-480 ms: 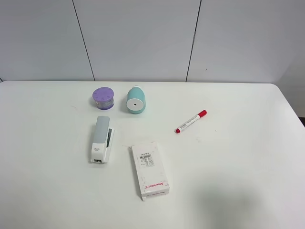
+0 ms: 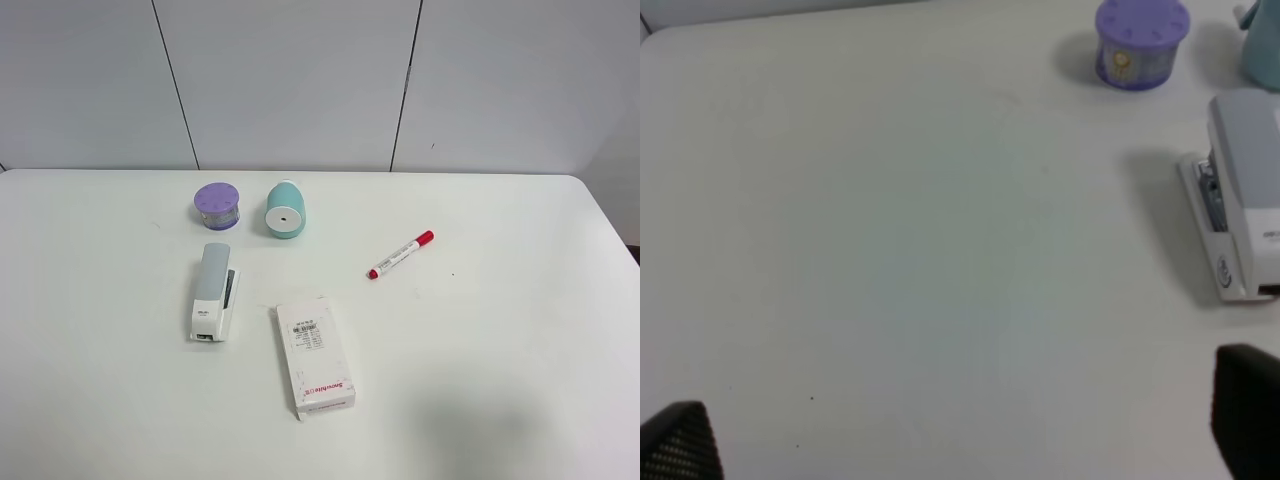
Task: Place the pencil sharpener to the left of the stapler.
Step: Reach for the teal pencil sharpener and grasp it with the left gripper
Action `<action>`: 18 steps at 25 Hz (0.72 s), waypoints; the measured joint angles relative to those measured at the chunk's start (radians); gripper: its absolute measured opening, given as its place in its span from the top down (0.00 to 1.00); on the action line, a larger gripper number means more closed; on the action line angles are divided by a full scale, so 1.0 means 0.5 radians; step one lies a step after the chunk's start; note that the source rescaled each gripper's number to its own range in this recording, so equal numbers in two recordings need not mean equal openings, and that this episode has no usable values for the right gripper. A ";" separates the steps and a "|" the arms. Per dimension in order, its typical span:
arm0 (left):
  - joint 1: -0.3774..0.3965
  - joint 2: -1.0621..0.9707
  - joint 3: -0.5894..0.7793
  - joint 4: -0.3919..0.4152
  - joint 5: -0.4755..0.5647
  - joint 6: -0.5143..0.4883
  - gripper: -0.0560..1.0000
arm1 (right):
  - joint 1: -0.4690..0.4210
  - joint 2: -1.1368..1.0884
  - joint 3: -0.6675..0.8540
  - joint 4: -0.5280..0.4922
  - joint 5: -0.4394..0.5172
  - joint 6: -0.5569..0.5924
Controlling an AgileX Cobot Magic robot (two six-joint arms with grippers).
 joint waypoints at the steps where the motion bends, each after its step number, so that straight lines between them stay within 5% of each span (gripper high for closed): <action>1: 0.000 0.000 0.000 0.000 0.000 0.000 0.00 | 0.000 0.000 0.000 0.000 0.000 0.000; 5: -0.035 0.041 -0.074 -0.018 -0.048 -0.004 0.00 | 0.000 0.000 0.000 0.000 0.000 0.000; 8: -0.043 0.264 -0.257 -0.150 -0.280 -0.029 0.00 | 0.000 0.000 0.000 0.000 0.000 0.000; 18: -0.079 1.712 -1.045 -0.627 -0.659 -0.075 0.00 | 0.000 0.000 0.000 0.000 0.000 0.000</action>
